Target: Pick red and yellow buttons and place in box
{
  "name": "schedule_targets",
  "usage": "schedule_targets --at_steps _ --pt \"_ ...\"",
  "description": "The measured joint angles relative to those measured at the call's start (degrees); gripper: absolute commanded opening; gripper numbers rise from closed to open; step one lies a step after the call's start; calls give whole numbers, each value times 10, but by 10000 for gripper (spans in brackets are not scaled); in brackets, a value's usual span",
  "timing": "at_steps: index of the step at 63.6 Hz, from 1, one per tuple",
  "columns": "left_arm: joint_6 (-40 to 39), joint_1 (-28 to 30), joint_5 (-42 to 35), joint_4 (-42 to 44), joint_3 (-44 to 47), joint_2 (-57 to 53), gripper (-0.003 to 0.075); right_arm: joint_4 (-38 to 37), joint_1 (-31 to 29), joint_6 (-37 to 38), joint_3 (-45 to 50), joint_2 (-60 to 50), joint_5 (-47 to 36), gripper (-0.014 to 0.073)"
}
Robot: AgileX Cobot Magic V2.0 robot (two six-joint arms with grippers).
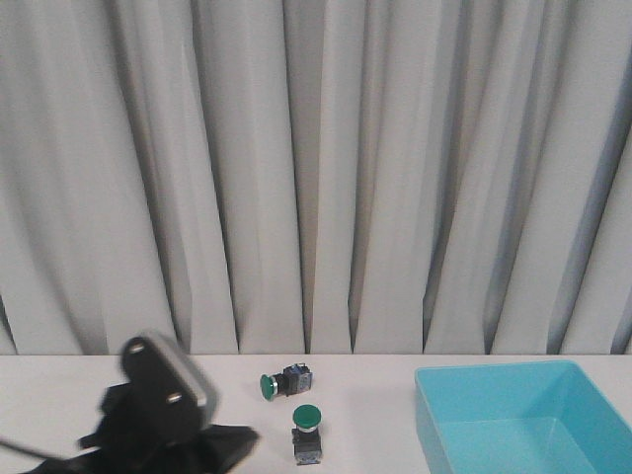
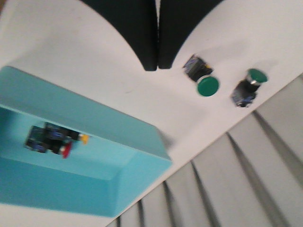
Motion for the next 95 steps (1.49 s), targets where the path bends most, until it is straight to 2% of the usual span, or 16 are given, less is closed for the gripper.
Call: schedule_targets --at_steps 6,19,23,29,36,45,57,67,74,84,95 --pt "-50 0 -78 33 74 -61 -8 0 0 0 0 0 0 -8" --pt "-312 4 -187 225 265 -238 -8 0 0 0 0 0 0 -8" --pt "-371 16 -204 262 319 -289 -8 0 0 0 0 0 0 -8" --pt "-419 44 -210 285 383 -351 -8 0 0 0 0 0 2 -8" --pt "-448 70 -203 326 429 -415 -8 0 0 0 0 0 5 -8" --pt "-471 111 -184 385 440 -479 -8 0 0 0 0 0 5 -8" --pt "-491 186 -108 427 440 -557 -8 0 0 0 0 0 5 -8" --pt "-610 250 -43 538 440 -610 -8 0 0 0 0 0 5 -8" --pt "-696 273 -9 612 445 -642 -8 0 0 0 0 0 5 -8" --pt "-742 292 9 635 448 -715 -8 0 0 0 0 0 5 -8" --pt "-745 310 46 637 449 -733 -8 1 0 0 0 -2 9 -8"
